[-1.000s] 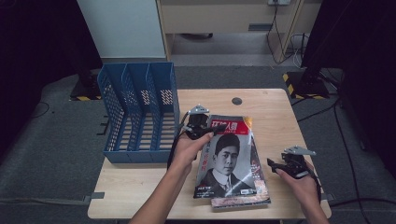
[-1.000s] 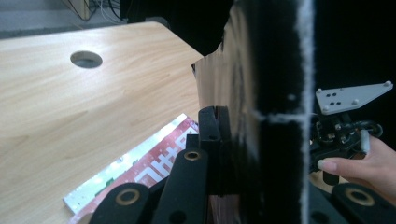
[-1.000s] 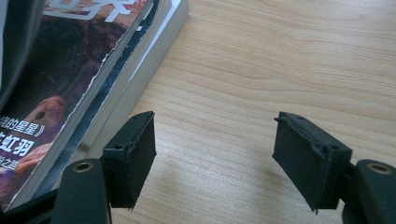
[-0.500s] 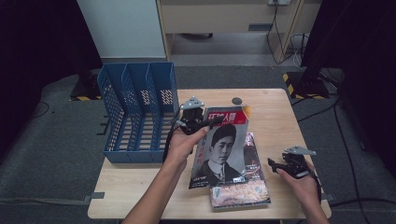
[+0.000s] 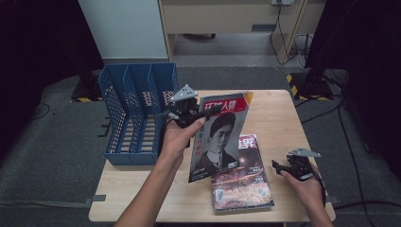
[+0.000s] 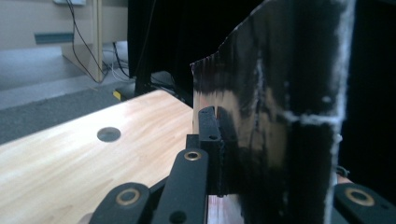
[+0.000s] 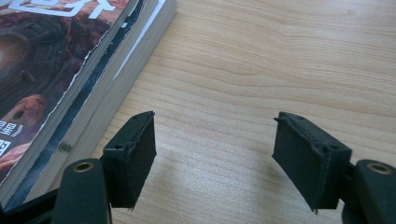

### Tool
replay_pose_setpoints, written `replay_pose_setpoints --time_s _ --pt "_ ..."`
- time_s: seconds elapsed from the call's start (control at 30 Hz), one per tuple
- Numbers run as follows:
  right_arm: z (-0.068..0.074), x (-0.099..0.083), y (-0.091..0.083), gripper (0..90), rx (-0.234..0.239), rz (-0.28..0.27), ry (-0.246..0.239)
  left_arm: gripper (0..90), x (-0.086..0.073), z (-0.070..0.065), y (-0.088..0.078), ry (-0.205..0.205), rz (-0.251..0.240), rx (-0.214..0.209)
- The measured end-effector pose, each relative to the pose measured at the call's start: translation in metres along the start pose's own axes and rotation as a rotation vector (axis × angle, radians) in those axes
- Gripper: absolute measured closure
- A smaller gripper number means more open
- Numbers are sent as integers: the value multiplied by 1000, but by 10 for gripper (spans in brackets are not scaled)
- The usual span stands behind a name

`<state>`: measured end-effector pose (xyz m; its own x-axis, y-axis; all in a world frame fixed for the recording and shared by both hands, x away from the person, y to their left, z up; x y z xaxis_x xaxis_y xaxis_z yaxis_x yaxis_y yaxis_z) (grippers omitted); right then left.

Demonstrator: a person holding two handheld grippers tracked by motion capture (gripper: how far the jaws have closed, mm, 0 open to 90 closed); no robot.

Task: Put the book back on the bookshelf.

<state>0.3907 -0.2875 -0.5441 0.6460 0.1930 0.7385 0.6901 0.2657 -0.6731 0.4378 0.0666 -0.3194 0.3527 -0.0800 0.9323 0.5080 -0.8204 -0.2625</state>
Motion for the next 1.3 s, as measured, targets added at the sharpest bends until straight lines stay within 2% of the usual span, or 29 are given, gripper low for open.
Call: replay_pose_setpoints --time_s 0.2,0.5,0.67,0.97,1.17,1.3 --pt "0 -1 0 298 -3 6 -2 862 15 2 -13 21 -26 29" --pt "2 -3 3 286 -12 20 -7 862 30 10 -34 9 -78 64" --pt "1 -6 6 267 -21 41 -13 862 35 11 -41 7 -88 78" --pt "0 -7 8 244 -39 28 -3 862 41 13 -50 7 -103 91" --pt "0 -8 10 206 -42 19 -19 862 45 13 -57 4 -117 100" --pt "0 -8 10 195 -44 11 -8 862 48 14 -62 6 -125 106"
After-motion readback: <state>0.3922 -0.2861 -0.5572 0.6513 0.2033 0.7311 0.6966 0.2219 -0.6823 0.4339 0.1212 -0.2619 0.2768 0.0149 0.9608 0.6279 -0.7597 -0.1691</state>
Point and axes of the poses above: each handheld gripper's, and its own axes: y roughly forward along the jaws, x roughly out of its top, z roughly to its left, the point moved 3 cm from there along y, roughly forward along the jaws, and after that the axes turned 1 degree about -x, right-handed, at the moved point
